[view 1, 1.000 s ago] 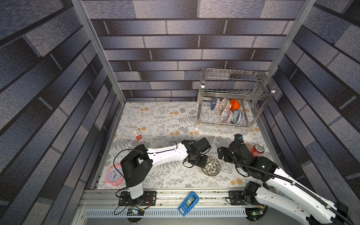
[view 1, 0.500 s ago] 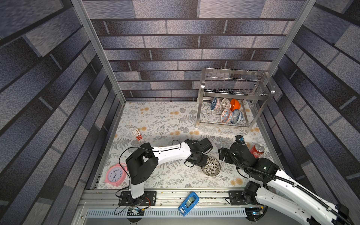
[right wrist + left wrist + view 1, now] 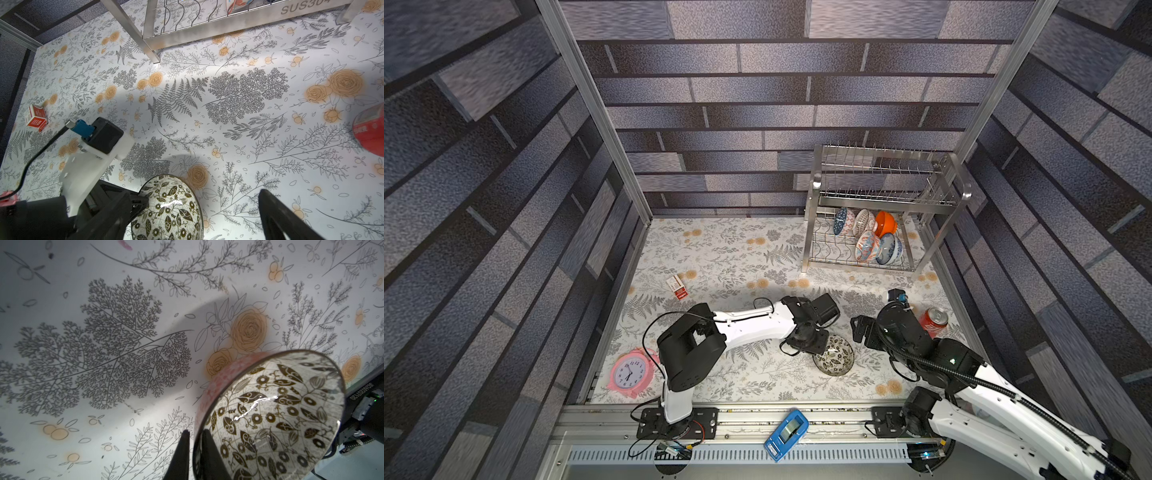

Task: Load bowls into a dish rack
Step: Pick up the bowl from the bottom-center of the table.

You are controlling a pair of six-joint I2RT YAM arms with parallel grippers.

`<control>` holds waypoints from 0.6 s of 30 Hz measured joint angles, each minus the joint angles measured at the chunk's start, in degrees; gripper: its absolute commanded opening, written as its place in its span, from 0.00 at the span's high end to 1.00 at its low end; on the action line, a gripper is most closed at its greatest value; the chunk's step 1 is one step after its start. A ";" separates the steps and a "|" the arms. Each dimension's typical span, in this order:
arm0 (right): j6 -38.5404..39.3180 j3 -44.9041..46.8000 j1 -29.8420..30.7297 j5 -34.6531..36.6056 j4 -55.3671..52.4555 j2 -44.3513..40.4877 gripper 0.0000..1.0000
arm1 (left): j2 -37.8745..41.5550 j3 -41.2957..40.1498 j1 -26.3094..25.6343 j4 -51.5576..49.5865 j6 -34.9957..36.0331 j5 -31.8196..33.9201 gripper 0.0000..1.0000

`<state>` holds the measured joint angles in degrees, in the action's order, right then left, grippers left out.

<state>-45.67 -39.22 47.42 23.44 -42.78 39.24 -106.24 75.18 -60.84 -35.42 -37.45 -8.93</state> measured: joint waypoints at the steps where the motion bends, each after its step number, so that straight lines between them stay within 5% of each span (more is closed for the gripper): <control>1: 0.00 0.00 0.00 0.00 -0.09 0.00 0.04 | 0.00 0.02 -0.09 0.02 0.00 -0.02 0.90; 4: -0.02 0.00 0.00 0.00 -0.35 0.00 0.04 | 0.00 0.39 -0.11 -0.02 0.00 -0.17 1.00; 18: -0.63 0.09 0.00 -0.02 -0.50 0.61 0.04 | -0.02 0.94 -0.09 -1.07 0.00 0.22 1.00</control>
<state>-46.30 -39.13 47.42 23.42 -43.29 39.86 -106.26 76.12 -60.93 -36.49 -37.45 -8.71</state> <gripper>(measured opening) 0.962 0.077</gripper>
